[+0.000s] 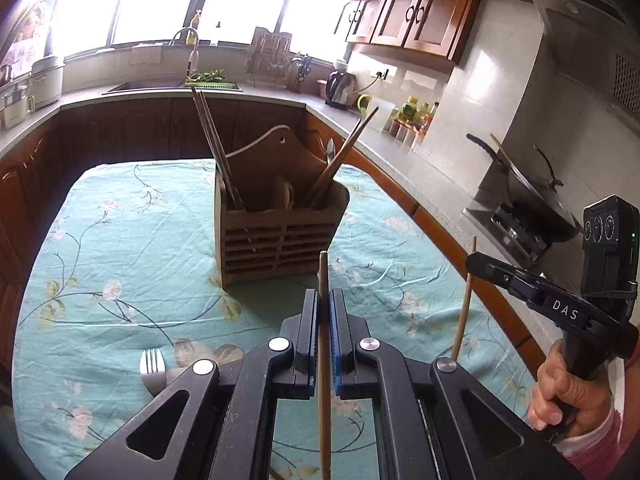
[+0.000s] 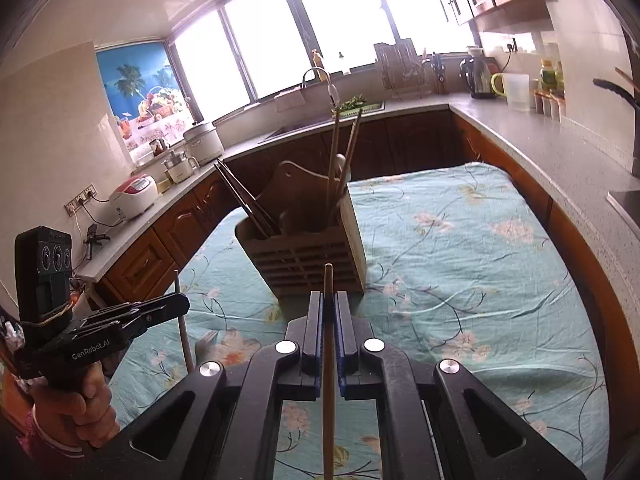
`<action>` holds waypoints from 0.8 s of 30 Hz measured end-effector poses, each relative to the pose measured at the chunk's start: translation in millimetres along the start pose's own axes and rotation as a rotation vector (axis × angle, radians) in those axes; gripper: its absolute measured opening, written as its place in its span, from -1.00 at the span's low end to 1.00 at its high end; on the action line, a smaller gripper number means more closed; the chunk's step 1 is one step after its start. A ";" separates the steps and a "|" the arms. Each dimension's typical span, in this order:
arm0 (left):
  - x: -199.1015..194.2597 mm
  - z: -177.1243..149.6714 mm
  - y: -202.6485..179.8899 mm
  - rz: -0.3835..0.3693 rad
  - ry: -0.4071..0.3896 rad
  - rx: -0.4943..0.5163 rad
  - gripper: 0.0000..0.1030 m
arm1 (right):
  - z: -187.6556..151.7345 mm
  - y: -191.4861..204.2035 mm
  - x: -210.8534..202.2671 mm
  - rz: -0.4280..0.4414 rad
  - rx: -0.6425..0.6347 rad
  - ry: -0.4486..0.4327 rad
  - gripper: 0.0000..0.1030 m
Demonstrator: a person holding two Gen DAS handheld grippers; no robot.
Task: Organize utensils
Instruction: 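Lift both wooden chopsticks upright and carry them toward the caddy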
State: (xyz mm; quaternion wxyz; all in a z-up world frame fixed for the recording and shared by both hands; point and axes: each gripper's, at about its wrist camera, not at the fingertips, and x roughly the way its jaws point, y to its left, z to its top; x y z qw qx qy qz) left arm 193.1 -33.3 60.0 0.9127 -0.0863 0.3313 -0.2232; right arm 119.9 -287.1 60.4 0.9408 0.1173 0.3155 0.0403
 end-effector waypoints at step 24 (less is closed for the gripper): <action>-65.7 17.6 17.5 0.019 -0.184 -0.015 -0.93 | 46.6 23.0 -23.2 0.015 -0.051 -0.150 -0.90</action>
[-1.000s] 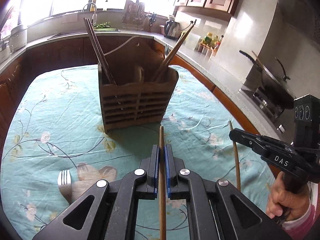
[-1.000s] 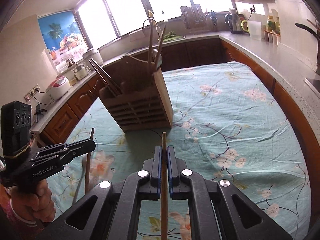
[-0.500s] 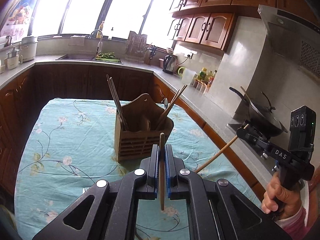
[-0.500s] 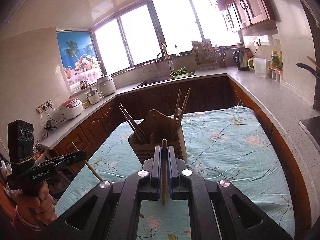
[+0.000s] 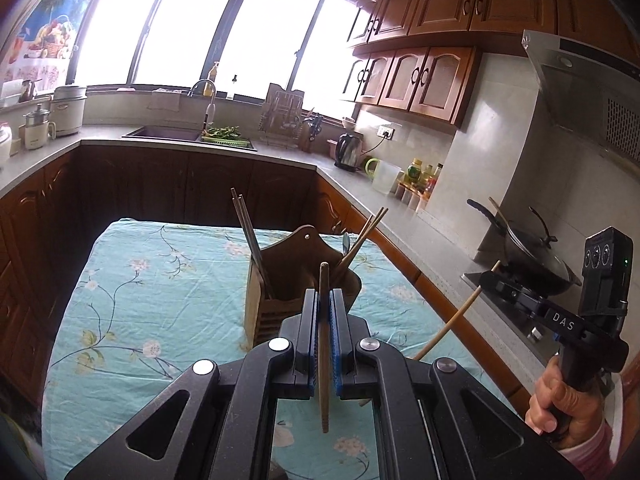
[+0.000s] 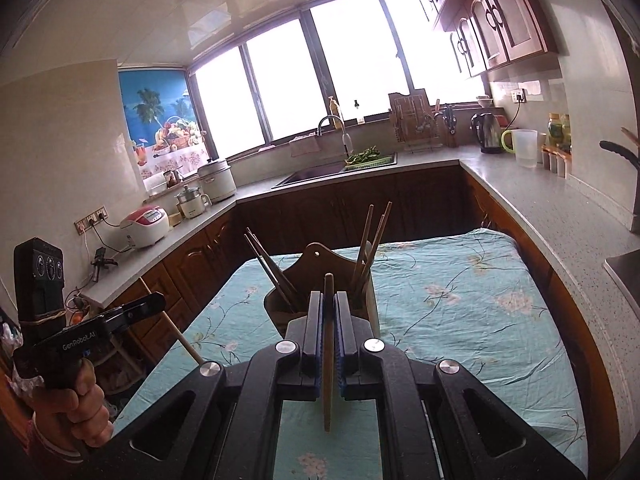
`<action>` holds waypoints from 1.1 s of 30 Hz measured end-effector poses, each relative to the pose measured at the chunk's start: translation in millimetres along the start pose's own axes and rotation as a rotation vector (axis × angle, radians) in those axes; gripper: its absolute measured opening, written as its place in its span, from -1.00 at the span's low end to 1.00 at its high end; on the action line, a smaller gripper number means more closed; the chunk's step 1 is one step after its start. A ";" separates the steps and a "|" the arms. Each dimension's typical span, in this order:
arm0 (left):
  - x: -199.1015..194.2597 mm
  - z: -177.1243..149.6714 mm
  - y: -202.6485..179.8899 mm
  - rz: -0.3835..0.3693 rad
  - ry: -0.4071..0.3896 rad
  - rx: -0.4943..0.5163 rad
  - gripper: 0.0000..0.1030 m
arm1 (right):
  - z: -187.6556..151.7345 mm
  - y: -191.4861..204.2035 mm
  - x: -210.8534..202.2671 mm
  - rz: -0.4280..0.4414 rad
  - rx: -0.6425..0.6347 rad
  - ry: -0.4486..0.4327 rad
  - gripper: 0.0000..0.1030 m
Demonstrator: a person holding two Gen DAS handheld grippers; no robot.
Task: Organize utensils
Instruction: 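Lift both wooden chopsticks upright and carry them toward the caddy, then lower both chopsticks into the wooden caddy and open both grippers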
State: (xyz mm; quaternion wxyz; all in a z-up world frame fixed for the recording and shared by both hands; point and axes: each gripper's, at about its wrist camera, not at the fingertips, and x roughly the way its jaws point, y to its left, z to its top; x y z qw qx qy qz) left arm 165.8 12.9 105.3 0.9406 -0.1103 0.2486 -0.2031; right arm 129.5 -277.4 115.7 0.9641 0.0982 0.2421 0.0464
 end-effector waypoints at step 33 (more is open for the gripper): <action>72.6 71.0 23.7 0.098 -0.252 0.019 -0.93 | 97.0 -22.2 59.0 -0.030 0.037 -0.173 -0.90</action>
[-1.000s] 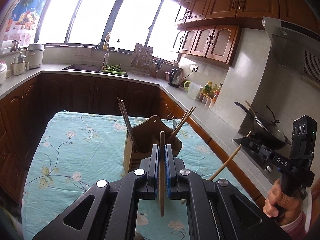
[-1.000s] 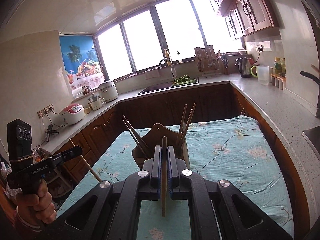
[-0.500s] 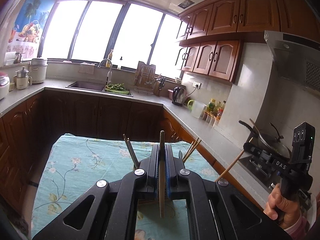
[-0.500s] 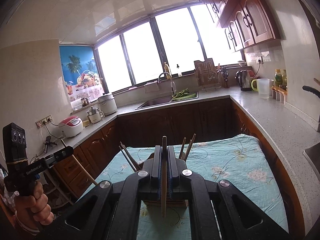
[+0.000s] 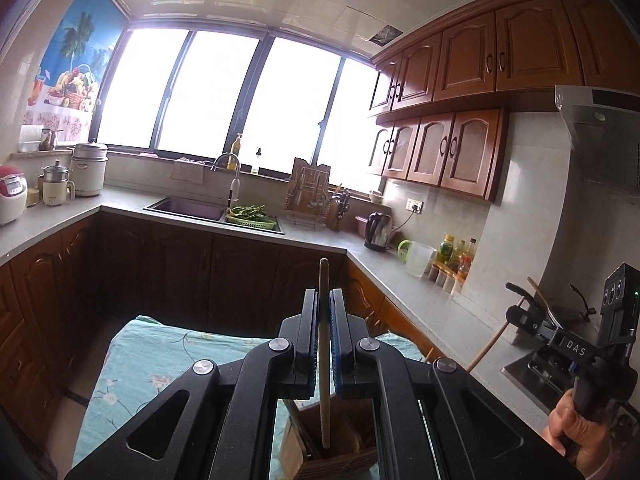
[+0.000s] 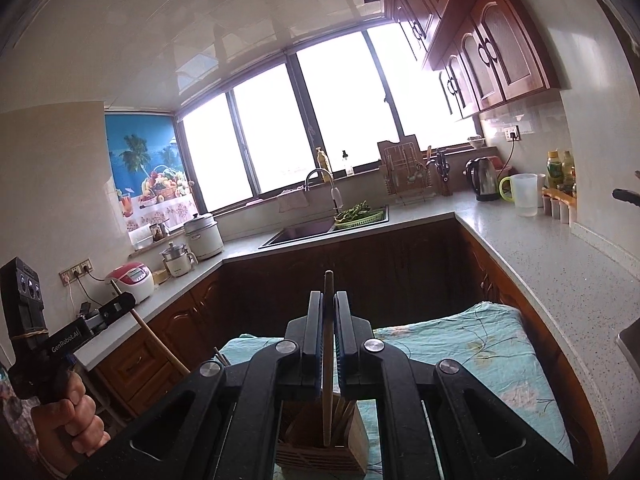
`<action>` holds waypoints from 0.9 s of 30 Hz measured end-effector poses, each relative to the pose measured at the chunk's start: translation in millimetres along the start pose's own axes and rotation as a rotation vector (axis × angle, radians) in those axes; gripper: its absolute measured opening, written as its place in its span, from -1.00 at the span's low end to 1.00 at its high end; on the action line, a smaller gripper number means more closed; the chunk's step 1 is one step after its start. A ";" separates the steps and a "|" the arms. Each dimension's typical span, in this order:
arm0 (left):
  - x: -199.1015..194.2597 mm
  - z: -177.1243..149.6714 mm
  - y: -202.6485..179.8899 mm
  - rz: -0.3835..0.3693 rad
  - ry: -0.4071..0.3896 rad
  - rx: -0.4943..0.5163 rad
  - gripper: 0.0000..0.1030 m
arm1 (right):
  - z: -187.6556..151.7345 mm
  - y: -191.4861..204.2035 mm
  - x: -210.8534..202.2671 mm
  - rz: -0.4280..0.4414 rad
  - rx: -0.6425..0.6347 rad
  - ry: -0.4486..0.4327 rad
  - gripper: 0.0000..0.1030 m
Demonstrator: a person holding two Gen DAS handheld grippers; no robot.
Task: Organize utensils
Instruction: 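Lower both chopsticks into the wooden caddy and open both grippers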
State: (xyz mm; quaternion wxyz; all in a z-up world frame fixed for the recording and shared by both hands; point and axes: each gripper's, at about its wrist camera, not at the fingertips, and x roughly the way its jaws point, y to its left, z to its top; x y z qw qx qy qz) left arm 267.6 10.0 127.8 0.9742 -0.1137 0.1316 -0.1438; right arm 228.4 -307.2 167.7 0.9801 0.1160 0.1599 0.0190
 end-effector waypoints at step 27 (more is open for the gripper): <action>80.5 -60.8 14.6 0.031 0.154 -0.073 -0.92 | -69.4 -25.7 64.9 -0.025 0.060 0.172 -0.89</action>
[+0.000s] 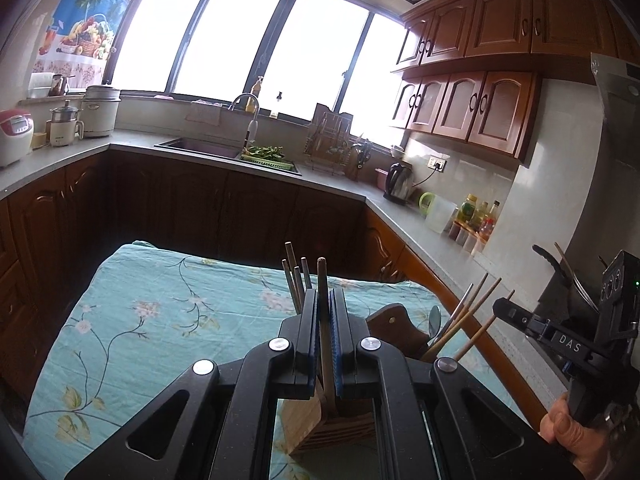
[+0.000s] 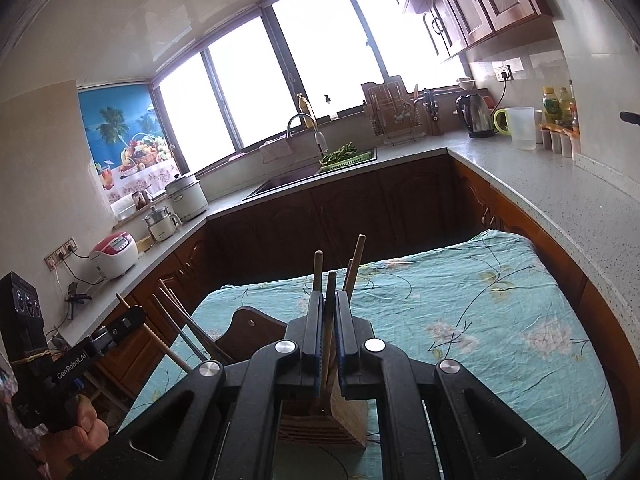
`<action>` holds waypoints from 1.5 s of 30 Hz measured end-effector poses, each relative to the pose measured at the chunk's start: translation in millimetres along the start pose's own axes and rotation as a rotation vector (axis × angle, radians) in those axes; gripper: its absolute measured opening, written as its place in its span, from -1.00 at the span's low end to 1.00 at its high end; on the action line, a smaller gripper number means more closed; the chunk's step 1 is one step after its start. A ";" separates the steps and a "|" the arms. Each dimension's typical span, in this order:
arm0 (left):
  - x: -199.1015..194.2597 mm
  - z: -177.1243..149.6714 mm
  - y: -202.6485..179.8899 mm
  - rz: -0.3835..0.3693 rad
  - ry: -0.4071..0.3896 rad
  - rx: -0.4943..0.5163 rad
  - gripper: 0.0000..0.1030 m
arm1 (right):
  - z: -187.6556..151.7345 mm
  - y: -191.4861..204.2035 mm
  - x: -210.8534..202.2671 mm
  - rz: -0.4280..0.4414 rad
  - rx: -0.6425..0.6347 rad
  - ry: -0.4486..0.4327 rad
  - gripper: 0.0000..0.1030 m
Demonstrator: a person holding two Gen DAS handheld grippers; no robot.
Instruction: Organize utensils
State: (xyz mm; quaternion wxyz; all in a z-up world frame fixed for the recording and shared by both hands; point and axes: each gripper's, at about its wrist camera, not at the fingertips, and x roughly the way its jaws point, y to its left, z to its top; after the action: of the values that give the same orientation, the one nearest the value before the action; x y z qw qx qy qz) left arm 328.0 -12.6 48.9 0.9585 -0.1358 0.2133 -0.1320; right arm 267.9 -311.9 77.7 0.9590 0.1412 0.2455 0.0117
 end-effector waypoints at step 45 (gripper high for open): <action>-92.0 -42.2 -19.1 0.139 0.048 -0.032 0.83 | -40.0 8.1 -70.6 0.048 0.029 -0.084 0.98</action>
State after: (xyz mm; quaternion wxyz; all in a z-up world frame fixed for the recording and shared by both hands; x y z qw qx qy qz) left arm 225.1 -10.3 52.5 0.9576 -0.1328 0.2471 -0.0649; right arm 187.2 -300.0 79.4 0.9658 0.1614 0.2016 0.0250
